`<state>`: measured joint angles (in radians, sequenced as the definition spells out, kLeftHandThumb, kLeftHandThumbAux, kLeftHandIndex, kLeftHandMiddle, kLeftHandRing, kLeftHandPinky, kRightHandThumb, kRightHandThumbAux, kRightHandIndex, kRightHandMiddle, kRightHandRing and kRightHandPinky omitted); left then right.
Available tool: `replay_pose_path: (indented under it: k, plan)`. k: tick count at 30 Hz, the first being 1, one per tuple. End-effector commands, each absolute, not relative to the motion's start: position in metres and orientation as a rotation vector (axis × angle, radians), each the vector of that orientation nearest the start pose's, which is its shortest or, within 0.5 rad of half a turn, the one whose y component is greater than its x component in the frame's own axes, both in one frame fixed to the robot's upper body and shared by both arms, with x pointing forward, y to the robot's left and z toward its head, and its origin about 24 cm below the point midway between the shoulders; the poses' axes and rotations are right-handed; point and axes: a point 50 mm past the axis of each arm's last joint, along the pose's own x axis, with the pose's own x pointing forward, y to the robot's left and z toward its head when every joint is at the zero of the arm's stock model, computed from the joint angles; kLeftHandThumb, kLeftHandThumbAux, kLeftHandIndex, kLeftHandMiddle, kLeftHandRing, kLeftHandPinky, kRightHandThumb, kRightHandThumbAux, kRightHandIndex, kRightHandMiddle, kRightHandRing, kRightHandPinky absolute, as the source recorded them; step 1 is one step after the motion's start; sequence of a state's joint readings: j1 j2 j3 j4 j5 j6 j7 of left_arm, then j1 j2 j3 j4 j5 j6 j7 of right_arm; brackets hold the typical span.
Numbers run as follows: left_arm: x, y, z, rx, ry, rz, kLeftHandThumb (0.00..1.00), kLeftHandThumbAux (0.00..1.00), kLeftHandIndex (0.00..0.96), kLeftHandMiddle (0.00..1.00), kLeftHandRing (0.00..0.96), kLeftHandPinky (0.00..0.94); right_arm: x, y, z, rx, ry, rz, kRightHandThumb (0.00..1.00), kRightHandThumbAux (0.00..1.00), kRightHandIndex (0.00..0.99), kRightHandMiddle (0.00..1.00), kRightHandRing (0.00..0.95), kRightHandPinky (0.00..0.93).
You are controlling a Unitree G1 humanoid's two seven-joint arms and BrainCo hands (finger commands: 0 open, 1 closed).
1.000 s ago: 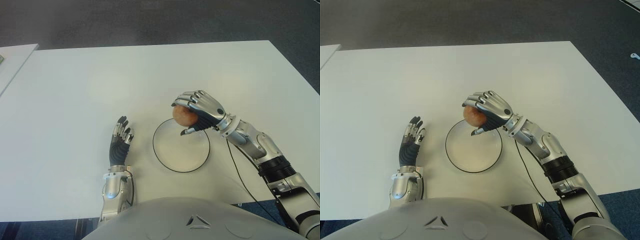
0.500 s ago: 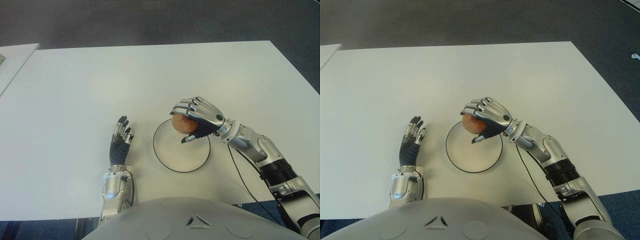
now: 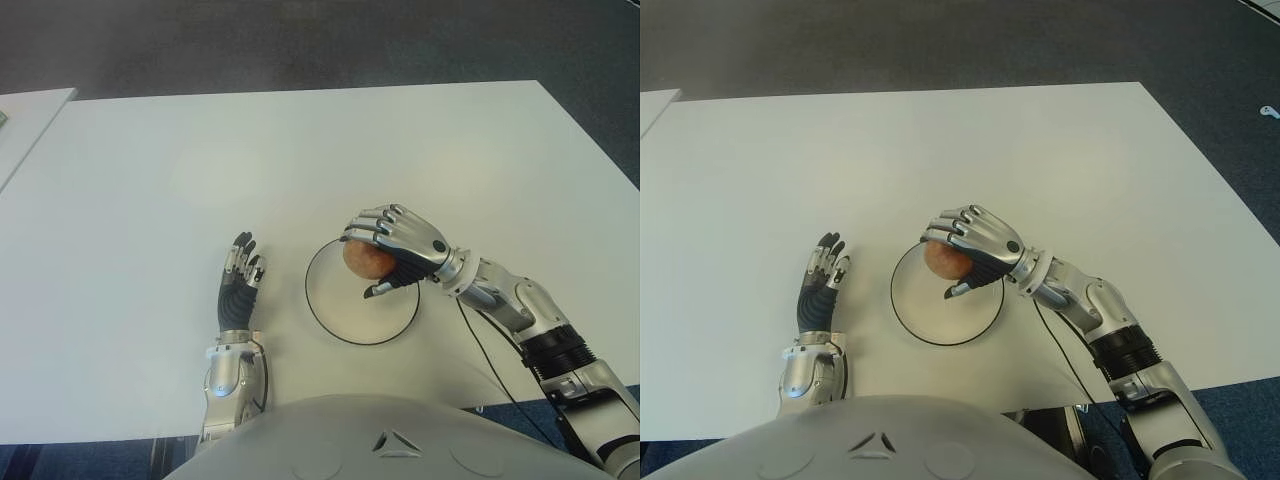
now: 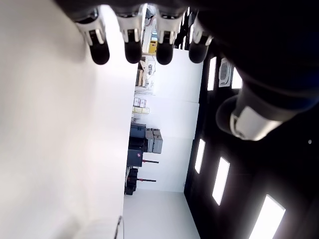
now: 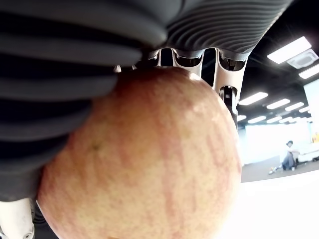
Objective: Put the apples into the plate.
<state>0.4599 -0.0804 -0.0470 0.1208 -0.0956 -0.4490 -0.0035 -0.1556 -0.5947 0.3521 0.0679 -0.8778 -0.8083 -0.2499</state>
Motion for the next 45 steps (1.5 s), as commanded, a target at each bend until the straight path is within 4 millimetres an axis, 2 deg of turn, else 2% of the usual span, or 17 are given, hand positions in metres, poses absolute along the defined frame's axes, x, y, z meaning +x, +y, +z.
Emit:
replay_pose_path:
  k: [1, 10, 34, 36, 40, 41, 42, 43, 44, 45]
  plan:
    - [0.125, 0.146, -0.050, -0.173, 0.247, 0.178, 0.118, 0.524, 0.065, 0.053, 0.014, 0.000, 0.222, -0.127, 0.070, -1.161, -0.912, 0.718, 0.708, 0.717, 0.440, 0.791, 0.768, 0.680]
    - [0.125, 0.147, -0.049, -0.156, 0.244, 0.183, 0.114, 0.502, 0.071, 0.059, 0.021, 0.000, 0.222, -0.126, 0.063, -1.169, -0.924, 0.724, 0.708, 0.717, 0.440, 0.803, 0.782, 0.702]
    - [0.127, 0.147, -0.050, -0.139, 0.231, 0.164, 0.105, 0.490, 0.036, 0.024, 0.000, 0.000, 0.221, -0.125, 0.047, -1.164, -0.932, 0.737, 0.705, 0.717, 0.441, 0.768, 0.743, 0.617]
    - [0.127, 0.147, -0.050, -0.136, 0.230, 0.162, 0.106, 0.493, 0.035, 0.023, 0.000, 0.000, 0.221, -0.125, 0.047, -1.163, -0.930, 0.734, 0.699, 0.716, 0.439, 0.746, 0.710, 0.575]
    - [0.127, 0.147, -0.050, -0.140, 0.223, 0.161, 0.106, 0.495, 0.035, 0.025, 0.000, 0.000, 0.221, -0.124, 0.047, -1.164, -0.907, 0.747, 0.686, 0.716, 0.432, 0.658, 0.588, 0.468]
    - [0.127, 0.147, -0.050, -0.142, 0.222, 0.160, 0.109, 0.500, 0.036, 0.027, 0.001, 0.000, 0.221, -0.124, 0.047, -1.165, -0.899, 0.752, 0.682, 0.718, 0.425, 0.542, 0.474, 0.383]
    - [0.127, 0.147, -0.049, -0.146, 0.223, 0.162, 0.110, 0.501, 0.036, 0.028, 0.002, 0.000, 0.220, -0.124, 0.049, -1.173, -0.889, 0.767, 0.680, 0.719, 0.422, 0.501, 0.434, 0.352]
    - [0.128, 0.146, -0.049, -0.151, 0.222, 0.164, 0.115, 0.504, 0.038, 0.029, 0.003, 0.000, 0.219, -0.124, 0.051, -1.186, -0.879, 0.790, 0.523, 0.648, 0.317, 0.379, 0.318, 0.256]
    - [0.128, 0.146, -0.048, -0.154, 0.222, 0.165, 0.120, 0.508, 0.039, 0.029, 0.004, 0.000, 0.219, -0.124, 0.053, -1.196, -0.872, 0.806, 0.408, 0.592, 0.234, 0.274, 0.216, 0.164]
    - [0.129, 0.146, -0.048, -0.156, 0.222, 0.166, 0.122, 0.509, 0.040, 0.029, 0.004, 0.000, 0.218, -0.124, 0.054, -1.202, -0.866, 0.816, 0.367, 0.572, 0.204, 0.237, 0.179, 0.131]
